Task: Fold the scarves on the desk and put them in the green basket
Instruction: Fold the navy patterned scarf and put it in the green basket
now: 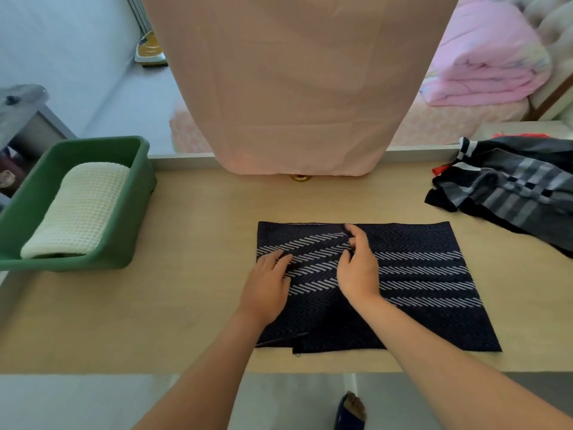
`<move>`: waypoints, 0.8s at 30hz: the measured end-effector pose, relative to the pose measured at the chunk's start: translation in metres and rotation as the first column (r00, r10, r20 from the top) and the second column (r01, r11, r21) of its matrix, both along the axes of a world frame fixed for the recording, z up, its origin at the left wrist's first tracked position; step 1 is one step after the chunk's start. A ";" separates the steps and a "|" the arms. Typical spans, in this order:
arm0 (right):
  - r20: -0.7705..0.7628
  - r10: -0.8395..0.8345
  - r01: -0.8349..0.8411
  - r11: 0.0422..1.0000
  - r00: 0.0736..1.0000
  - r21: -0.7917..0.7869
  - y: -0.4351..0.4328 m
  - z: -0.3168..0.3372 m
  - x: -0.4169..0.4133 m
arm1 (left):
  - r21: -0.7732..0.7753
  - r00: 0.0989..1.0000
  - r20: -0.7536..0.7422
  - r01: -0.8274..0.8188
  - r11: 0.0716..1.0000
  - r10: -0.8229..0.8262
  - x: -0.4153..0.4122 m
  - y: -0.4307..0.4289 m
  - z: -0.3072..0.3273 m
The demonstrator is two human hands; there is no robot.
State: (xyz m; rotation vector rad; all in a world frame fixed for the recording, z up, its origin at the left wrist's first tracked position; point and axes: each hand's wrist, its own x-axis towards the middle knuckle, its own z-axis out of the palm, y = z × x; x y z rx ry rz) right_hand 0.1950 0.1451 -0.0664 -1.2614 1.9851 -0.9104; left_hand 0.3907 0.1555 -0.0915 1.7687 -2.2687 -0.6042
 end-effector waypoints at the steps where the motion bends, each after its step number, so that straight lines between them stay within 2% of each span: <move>1: -0.001 -0.015 0.015 0.999 1.000 0.031 -0.002 -0.002 -0.009 | 0.065 0.998 0.060 0.030 0.997 -0.034 -0.002 0.003 -0.004; 3: 0.011 -0.049 0.047 0.982 0.999 0.185 -0.003 -0.009 -0.027 | 0.193 0.976 0.185 0.076 0.978 -0.113 -0.004 0.012 -0.016; 5: 0.053 -0.059 0.039 0.946 0.997 0.321 0.005 -0.016 -0.037 | 0.258 0.951 0.265 0.089 0.962 -0.159 -0.004 0.020 -0.026; 9: 0.080 0.100 -0.120 0.948 0.992 0.293 0.029 -0.027 -0.034 | 0.249 0.928 0.330 0.090 0.964 -0.172 -0.003 0.023 -0.034; 13: -0.054 0.041 -0.026 0.966 0.998 0.257 0.025 -0.032 -0.044 | 0.253 0.900 0.376 0.130 0.959 -0.221 -0.003 0.022 -0.036; 15: -0.180 0.140 -0.077 0.944 0.974 0.321 0.030 -0.033 -0.052 | 0.266 0.889 0.382 0.158 0.951 -0.255 -0.002 0.025 -0.038; 17: -0.388 0.325 -0.158 0.901 0.862 0.403 0.040 -0.032 -0.057 | 0.282 0.893 0.363 0.169 0.944 -0.268 0.000 0.029 -0.038; 20: -0.627 0.467 -0.350 0.884 0.624 0.309 0.051 -0.038 -0.057 | 0.254 0.908 0.318 0.196 0.947 -0.274 0.001 0.034 -0.034; 22: -0.625 0.565 -0.480 0.815 0.539 0.324 0.057 -0.043 -0.055 | 0.212 0.912 0.286 0.240 0.947 -0.295 0.001 0.038 -0.030; 24: -0.515 0.677 -0.526 0.735 0.526 0.428 0.065 -0.048 -0.050 | 0.225 0.915 0.255 0.259 0.939 -0.313 0.003 0.043 -0.028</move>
